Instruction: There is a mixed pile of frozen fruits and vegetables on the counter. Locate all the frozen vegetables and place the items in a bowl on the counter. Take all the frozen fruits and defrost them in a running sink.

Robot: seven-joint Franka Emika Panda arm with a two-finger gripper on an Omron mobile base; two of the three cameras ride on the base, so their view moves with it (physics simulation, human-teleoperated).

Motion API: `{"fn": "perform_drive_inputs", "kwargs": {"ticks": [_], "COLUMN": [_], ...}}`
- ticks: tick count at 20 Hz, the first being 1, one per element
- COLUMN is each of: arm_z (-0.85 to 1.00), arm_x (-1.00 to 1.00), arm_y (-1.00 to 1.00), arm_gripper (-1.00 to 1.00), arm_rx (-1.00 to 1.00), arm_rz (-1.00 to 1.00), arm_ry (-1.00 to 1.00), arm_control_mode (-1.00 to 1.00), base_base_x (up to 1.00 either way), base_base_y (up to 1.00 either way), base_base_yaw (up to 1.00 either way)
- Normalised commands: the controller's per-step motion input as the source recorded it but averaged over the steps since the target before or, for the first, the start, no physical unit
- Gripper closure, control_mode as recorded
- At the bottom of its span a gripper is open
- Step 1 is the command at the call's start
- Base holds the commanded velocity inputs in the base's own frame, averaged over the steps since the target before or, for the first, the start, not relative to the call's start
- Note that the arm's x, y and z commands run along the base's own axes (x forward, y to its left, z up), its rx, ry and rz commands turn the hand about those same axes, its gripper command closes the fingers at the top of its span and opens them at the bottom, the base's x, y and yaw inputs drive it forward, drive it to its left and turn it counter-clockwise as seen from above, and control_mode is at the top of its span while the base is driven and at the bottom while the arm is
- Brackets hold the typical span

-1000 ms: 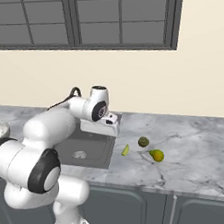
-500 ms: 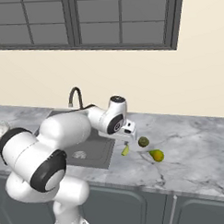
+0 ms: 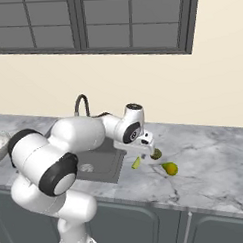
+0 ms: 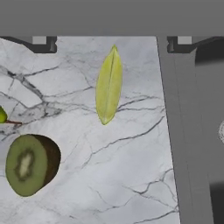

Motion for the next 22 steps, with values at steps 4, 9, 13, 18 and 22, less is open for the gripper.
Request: {"fn": "perform_drive_inputs", "kwargs": {"ticks": [4,9,13,18,22], "arm_z": [-0.37,-0.41,-0.35,-0.13,-0.13], "arm_x": [0.01,0.08,0.01,0.01,0.2], "arm_y": [0.0,-0.04,-0.05,0.0,0.0], "arm_gripper": [-1.0,-1.0,-1.0,-1.0,-1.0], "arm_rx": [-0.02,-0.04,-0.03,0.0,0.0], "arm_rz": [-0.04,0.0,0.0,0.0,0.0], "arm_ry": [0.0,0.0,-0.01,0.0,0.0], "arm_control_mode": [-1.0,-1.0,-1.0,-1.0,-1.0], "base_base_x": [0.0,0.0,0.0,0.0,0.0], "base_base_y": [0.0,0.0,0.0,0.0,0.0], "base_base_yaw": [0.0,0.0,0.0,0.0,0.0]}}
